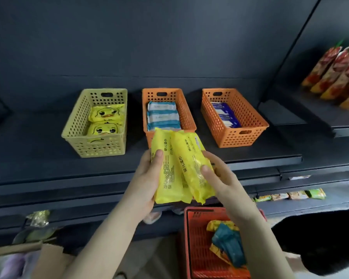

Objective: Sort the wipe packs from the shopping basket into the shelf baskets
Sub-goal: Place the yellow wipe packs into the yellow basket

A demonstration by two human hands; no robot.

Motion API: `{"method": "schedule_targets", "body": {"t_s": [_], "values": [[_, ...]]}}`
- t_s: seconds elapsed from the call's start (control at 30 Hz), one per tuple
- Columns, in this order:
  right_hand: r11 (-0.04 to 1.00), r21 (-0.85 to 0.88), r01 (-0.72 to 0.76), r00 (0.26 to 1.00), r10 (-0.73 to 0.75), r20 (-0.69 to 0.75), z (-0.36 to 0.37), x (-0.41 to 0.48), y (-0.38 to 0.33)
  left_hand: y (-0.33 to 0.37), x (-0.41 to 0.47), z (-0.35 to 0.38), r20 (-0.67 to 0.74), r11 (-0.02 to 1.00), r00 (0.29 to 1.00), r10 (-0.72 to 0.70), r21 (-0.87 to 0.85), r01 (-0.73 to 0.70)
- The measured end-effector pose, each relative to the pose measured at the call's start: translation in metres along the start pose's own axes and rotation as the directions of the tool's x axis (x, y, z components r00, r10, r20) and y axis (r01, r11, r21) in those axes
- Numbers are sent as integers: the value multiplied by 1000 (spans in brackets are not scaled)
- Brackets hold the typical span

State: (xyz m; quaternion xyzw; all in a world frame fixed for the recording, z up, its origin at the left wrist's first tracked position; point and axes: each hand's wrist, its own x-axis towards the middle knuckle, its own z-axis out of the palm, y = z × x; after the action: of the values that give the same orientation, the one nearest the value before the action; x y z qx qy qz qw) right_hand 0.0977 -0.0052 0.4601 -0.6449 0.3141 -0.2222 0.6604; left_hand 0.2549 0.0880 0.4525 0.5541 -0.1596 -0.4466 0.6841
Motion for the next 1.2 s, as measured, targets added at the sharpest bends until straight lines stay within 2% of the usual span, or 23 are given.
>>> {"method": "schedule_targets", "body": {"t_s": [0.13, 0.27, 0.33, 0.37, 0.47, 0.57, 0.67, 0.77, 0.87, 0.93, 1.03, 1.2], "values": [[1000, -19, -5, 1000, 5, -1, 67, 37, -6, 31, 10, -50, -28, 993, 998, 57, 101, -54], [997, 56, -51, 998, 53, -42, 124, 69, 2, 53, 19, -100, 9, 991, 998, 62, 118, -63], [979, 188, -75, 995, 85, -47, 143, 82, 6, 67, 23, -123, 7, 997, 999, 37, 66, -38], [955, 285, -76, 997, 81, -5, 149, 87, 8, 74, 26, -135, -1, 999, 999, 35, 16, -35], [819, 554, -149, 989, 120, 89, 157, 102, 6, 93, 37, -163, -70, 1000, 997, -15, -21, 13], [714, 673, -192, 979, 187, 81, 159, 121, -10, 110, 52, -185, -168, 998, 986, 21, -48, -29], [771, 619, -150, 987, 148, 55, 161, 148, -26, 121, 75, -201, -211, 997, 977, 25, -64, -39], [873, 455, -176, 981, 193, 8, 158, 185, -32, 130, 101, -205, -239, 997, 971, 31, -57, -46], [926, 319, -202, 970, 233, -64, 155, 225, -30, 136, 126, -207, -278, 997, 959, 53, -41, -67], [957, 238, -167, 976, 194, -95, 155, 250, -32, 142, 143, -210, -311, 997, 949, 56, -40, -72], [988, 130, -83, 993, 93, -67, 156, 277, -33, 148, 164, -215, -357, 996, 933, 34, -63, -60], [985, 158, -64, 997, 70, -37, 160, 314, -32, 151, 186, -223, -427, 989, 904, 31, -117, -89]]}}
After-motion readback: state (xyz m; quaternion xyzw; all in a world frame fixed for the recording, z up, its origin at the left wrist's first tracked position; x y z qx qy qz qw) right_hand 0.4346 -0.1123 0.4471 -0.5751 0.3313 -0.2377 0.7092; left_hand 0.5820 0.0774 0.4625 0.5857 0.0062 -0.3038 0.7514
